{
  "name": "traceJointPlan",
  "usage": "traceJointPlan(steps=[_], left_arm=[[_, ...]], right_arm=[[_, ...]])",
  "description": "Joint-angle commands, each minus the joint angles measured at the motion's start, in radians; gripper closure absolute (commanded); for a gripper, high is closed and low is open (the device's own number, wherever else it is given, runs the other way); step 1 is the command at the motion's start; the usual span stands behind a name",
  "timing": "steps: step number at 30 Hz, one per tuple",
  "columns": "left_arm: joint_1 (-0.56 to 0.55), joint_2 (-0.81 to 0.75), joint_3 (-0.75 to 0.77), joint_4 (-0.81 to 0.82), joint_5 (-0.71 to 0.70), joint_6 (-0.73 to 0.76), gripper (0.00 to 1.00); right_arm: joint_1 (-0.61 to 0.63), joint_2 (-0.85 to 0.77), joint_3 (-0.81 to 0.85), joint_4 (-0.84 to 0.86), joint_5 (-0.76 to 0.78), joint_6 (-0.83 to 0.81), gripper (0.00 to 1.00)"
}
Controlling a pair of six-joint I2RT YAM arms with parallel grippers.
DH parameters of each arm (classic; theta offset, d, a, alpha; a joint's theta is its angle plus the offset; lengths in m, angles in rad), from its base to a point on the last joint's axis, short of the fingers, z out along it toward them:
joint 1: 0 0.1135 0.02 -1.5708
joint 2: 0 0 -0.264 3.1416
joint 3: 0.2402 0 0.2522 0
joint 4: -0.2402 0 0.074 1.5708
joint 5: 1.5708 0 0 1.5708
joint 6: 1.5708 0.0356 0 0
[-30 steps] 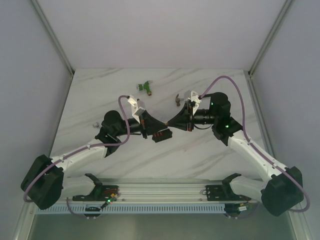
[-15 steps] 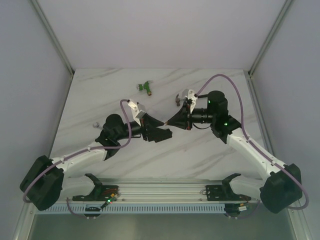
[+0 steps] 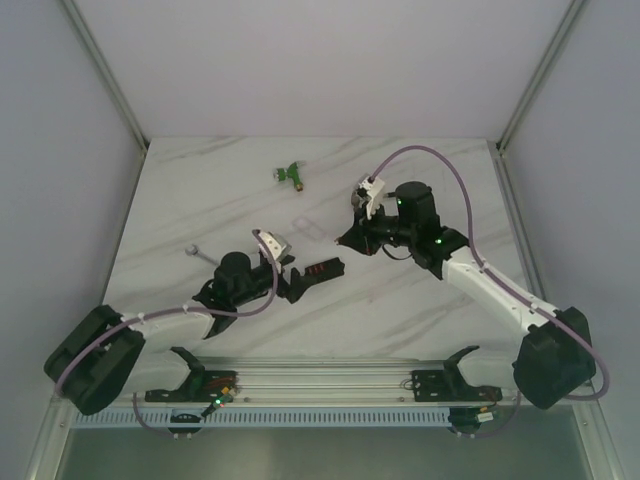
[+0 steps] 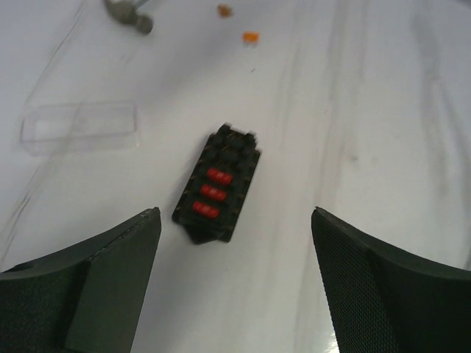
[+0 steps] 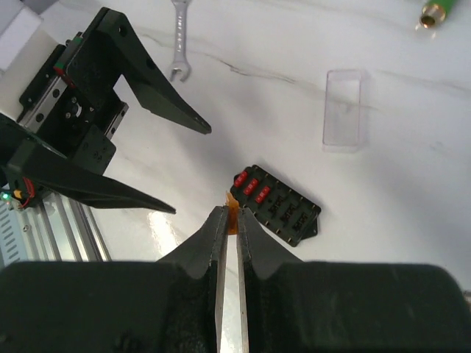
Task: Snap on the fuse box
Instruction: Pick up the fuse from the center of the board, then install the fuse at the fuse box base.
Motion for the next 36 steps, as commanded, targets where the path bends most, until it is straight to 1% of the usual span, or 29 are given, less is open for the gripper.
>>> traceJointPlan(steps=[1, 4, 7, 11, 13, 16, 21, 26, 28, 31, 36], left_arm=[[0.0, 0.092, -0.006, 0.081, -0.102, 0.107, 0.08], [0.009, 0.18, 0.018, 0.097, -0.091, 0.126, 0.1], [0.02, 0.276, 0.028, 0.161, -0.053, 0.125, 0.13], [0.03, 0.355, 0.081, 0.161, 0.025, 0.118, 0.21], [0.029, 0.382, 0.095, 0.169, 0.042, 0.113, 0.25], [0.03, 0.405, 0.098, 0.186, 0.048, 0.104, 0.28], [0.029, 0.443, 0.111, 0.188, 0.11, 0.069, 0.35], [0.022, 0.447, 0.079, 0.252, 0.136, 0.008, 0.37], [0.01, 0.436, 0.075, 0.25, 0.133, 0.001, 0.37], [-0.002, 0.418, 0.069, 0.231, 0.099, 0.006, 0.37], [-0.004, 0.403, 0.052, 0.224, -0.002, 0.033, 0.35]], right_arm=[[0.009, 0.03, 0.036, -0.019, 0.061, 0.028, 1.0], [0.01, 0.058, 0.048, -0.02, 0.054, 0.029, 1.0], [0.013, 0.086, 0.06, -0.02, 0.037, 0.031, 1.0], [0.014, 0.12, 0.076, -0.028, 0.026, 0.032, 1.0], [0.015, 0.131, 0.084, -0.032, 0.021, 0.032, 1.0], [0.016, 0.146, 0.097, -0.041, 0.02, 0.033, 1.0], [0.021, 0.174, 0.117, -0.075, 0.051, 0.032, 1.0], [0.028, 0.199, 0.134, -0.109, 0.066, 0.035, 1.0], [0.031, 0.207, 0.139, -0.12, 0.073, 0.037, 1.0], [0.041, 0.22, 0.154, -0.155, 0.103, 0.033, 1.0], [0.056, 0.244, 0.187, -0.215, 0.158, 0.034, 1.0]])
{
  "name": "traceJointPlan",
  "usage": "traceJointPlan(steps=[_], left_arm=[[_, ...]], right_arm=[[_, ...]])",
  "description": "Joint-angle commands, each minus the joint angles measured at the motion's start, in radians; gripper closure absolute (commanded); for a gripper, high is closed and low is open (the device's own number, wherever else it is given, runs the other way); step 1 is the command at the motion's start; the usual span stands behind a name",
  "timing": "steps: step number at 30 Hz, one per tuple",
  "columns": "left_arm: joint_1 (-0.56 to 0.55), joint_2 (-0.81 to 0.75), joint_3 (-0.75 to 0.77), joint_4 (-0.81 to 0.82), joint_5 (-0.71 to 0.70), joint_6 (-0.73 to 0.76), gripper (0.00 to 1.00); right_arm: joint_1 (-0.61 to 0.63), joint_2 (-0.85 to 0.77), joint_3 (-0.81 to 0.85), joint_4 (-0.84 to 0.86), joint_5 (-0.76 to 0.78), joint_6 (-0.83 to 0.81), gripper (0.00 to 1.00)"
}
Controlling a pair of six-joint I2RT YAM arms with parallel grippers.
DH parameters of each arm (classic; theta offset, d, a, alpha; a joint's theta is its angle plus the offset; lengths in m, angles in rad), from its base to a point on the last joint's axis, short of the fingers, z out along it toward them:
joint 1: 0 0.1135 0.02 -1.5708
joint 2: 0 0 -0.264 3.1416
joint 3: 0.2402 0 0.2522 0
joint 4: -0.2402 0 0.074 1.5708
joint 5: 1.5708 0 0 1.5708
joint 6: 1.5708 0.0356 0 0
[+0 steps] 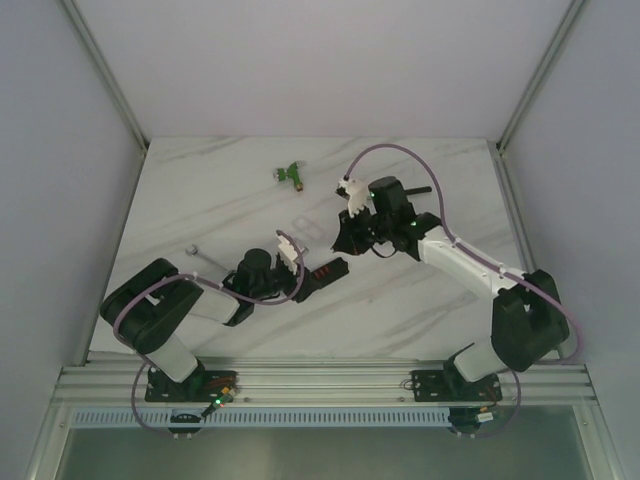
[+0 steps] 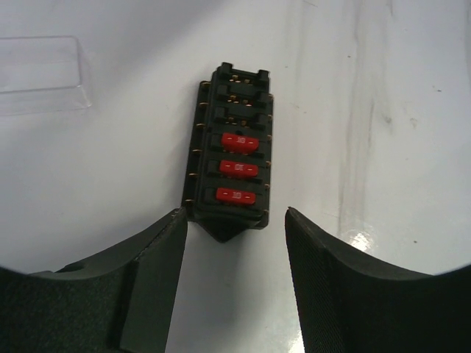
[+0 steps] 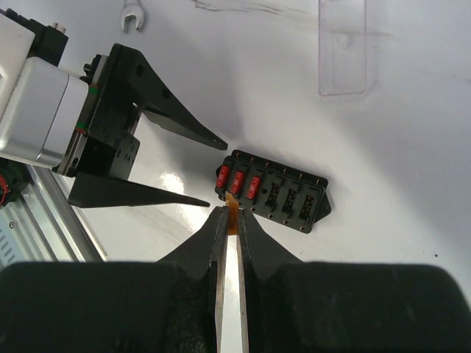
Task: Snap on the fuse box
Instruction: Install the fuse at the fuse box base.
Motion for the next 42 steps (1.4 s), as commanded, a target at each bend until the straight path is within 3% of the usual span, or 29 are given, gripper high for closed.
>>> traceJointPlan(steps=[1, 14, 21, 29, 42], left_arm=[[-0.005, -0.017, -0.014, 0.029, -0.078, 0.025, 0.35], [-0.064, 0.024, -0.005, 0.087, -0.129, 0.066, 0.35], [-0.066, 0.059, 0.014, 0.089, -0.116, 0.07, 0.44], [-0.071, 0.083, 0.023, 0.072, -0.102, 0.082, 0.44], [-0.071, 0.093, 0.044, 0.005, -0.083, 0.119, 0.55]], right_arm=[[0.016, 0.029, 0.072, -0.069, 0.063, 0.005, 1.0], [0.063, 0.112, 0.14, -0.163, 0.166, 0.006, 1.0], [0.082, 0.151, 0.168, -0.216, 0.231, 0.005, 1.0], [0.132, 0.226, 0.24, -0.308, 0.338, 0.016, 1.0], [0.197, 0.29, 0.269, -0.352, 0.517, -0.007, 1.0]])
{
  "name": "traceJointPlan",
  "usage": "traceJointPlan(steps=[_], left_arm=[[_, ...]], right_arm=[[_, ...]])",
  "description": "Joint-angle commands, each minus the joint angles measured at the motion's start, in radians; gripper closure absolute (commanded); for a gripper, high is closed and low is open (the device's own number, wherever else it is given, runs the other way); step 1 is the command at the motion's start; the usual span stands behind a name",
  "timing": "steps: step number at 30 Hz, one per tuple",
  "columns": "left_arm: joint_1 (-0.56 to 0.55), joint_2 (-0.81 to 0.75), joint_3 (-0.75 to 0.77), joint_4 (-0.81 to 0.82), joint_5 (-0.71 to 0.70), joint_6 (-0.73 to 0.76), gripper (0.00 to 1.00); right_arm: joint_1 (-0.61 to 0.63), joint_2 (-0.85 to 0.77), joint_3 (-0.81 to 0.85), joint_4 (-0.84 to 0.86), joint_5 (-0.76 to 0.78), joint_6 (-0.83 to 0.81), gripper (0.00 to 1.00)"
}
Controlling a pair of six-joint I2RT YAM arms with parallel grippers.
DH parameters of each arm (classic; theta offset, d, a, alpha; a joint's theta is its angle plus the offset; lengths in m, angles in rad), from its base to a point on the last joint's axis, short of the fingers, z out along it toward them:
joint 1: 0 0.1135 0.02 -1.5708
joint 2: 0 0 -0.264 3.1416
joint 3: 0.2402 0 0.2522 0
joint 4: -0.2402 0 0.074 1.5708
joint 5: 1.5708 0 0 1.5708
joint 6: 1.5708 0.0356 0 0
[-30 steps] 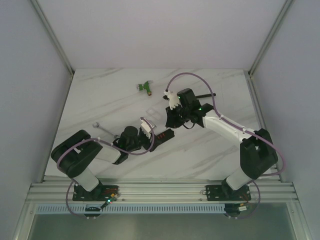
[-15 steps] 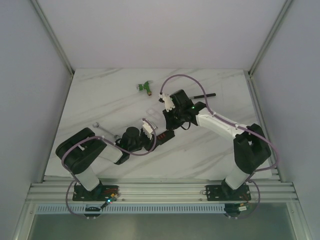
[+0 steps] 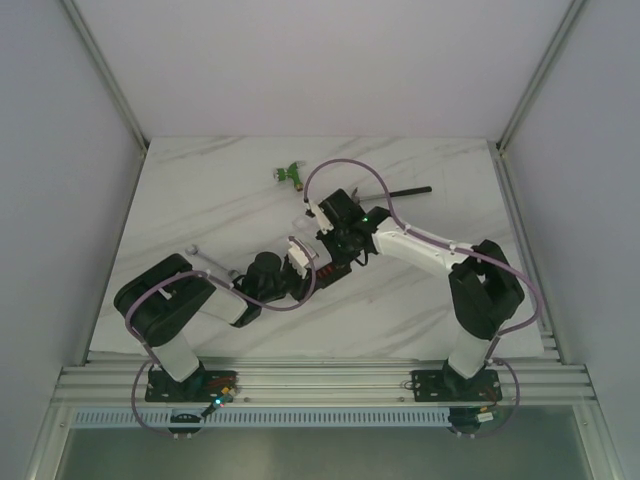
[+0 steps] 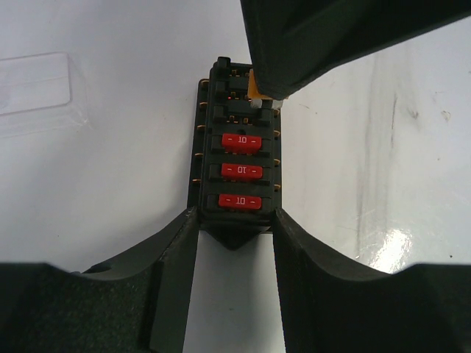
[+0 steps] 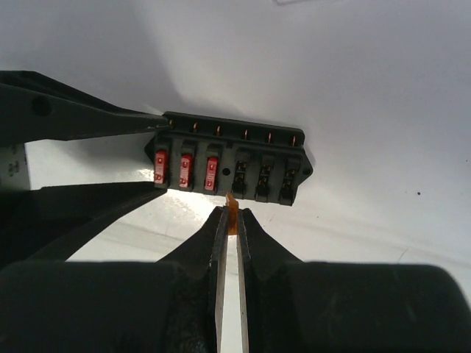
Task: Snap on the fuse box
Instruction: Install the fuse at the fuse box base.
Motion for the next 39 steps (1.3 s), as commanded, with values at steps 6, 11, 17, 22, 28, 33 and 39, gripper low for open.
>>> traceJointPlan(steps=[6, 11, 17, 22, 28, 33, 39], left_arm=[[-0.005, 0.017, 0.025, -0.051, 0.032, 0.035, 0.55], [-0.005, 0.02, 0.03, -0.057, 0.038, 0.034, 0.55], [-0.005, 0.03, 0.034, -0.054, 0.041, 0.029, 0.56], [-0.004, 0.029, 0.035, -0.056, 0.048, 0.028, 0.57], [-0.004, 0.033, 0.038, -0.057, 0.048, 0.026, 0.57], [-0.004, 0.036, 0.04, -0.057, 0.049, 0.023, 0.58], [-0.005, 0.035, 0.038, -0.057, 0.047, 0.022, 0.59]], right_arm=[[0.023, 0.052, 0.04, -0.008, 0.102, -0.016, 1.0], [0.035, 0.061, 0.04, 0.006, 0.122, -0.015, 1.0], [0.047, 0.071, 0.034, 0.018, 0.147, -0.02, 1.0], [0.054, 0.079, 0.024, 0.027, 0.167, -0.023, 1.0], [0.059, 0.086, 0.02, 0.034, 0.191, -0.027, 1.0], [0.066, 0.086, 0.02, 0.036, 0.209, -0.025, 1.0], [0.071, 0.092, 0.013, 0.035, 0.218, -0.024, 1.0]])
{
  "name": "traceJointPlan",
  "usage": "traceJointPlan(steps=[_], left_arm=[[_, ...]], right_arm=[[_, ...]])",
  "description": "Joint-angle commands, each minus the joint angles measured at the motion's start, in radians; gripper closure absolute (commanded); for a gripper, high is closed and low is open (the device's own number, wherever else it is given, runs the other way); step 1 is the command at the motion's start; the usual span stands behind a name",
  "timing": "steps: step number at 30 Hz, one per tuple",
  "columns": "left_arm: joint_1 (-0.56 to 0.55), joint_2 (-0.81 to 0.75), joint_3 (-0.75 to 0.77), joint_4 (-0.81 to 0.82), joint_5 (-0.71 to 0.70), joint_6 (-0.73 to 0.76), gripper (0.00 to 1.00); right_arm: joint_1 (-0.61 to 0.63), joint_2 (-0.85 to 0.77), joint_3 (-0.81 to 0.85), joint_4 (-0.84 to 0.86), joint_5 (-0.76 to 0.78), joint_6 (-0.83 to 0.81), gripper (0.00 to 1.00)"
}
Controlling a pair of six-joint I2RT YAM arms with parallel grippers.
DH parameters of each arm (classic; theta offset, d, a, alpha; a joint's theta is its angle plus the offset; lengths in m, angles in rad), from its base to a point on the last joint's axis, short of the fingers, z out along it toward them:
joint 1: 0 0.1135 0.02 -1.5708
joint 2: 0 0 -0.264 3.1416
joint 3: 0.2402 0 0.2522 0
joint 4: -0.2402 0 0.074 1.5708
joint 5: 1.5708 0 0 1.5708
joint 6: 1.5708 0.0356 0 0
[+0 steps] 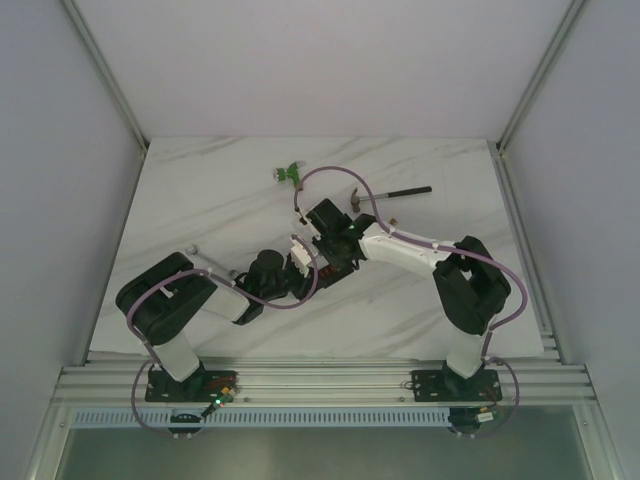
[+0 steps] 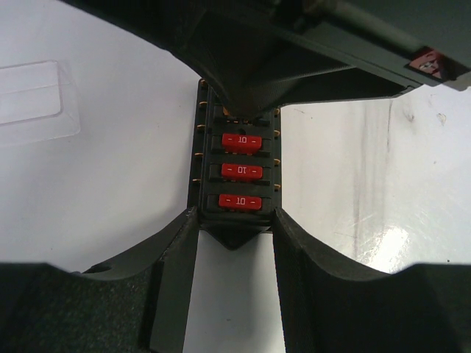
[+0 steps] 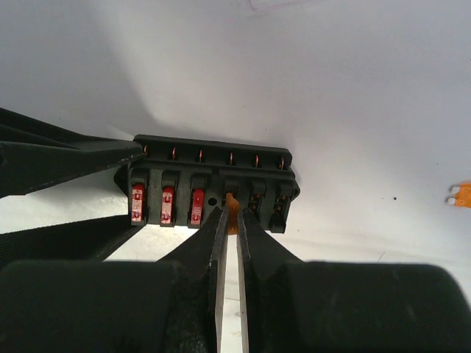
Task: Snap on the fuse box
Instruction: Install the fuse at the fuse box base.
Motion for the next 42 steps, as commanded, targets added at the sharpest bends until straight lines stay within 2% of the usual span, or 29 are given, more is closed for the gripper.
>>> traceJointPlan(steps=[1, 9, 42], left_arm=[[-0.004, 0.022, 0.008, -0.027, 0.025, 0.015, 0.59], [-0.004, 0.021, 0.008, -0.025, 0.026, 0.011, 0.59], [-0.004, 0.024, 0.009, -0.024, 0.015, -0.003, 0.63]], right_arm=[[0.011, 0.017, 0.007, 0.003, 0.036, -0.007, 1.0], [0.021, 0.021, 0.003, -0.005, 0.07, -0.007, 1.0], [0.05, 0.074, -0.006, -0.028, 0.012, 0.059, 1.0]])
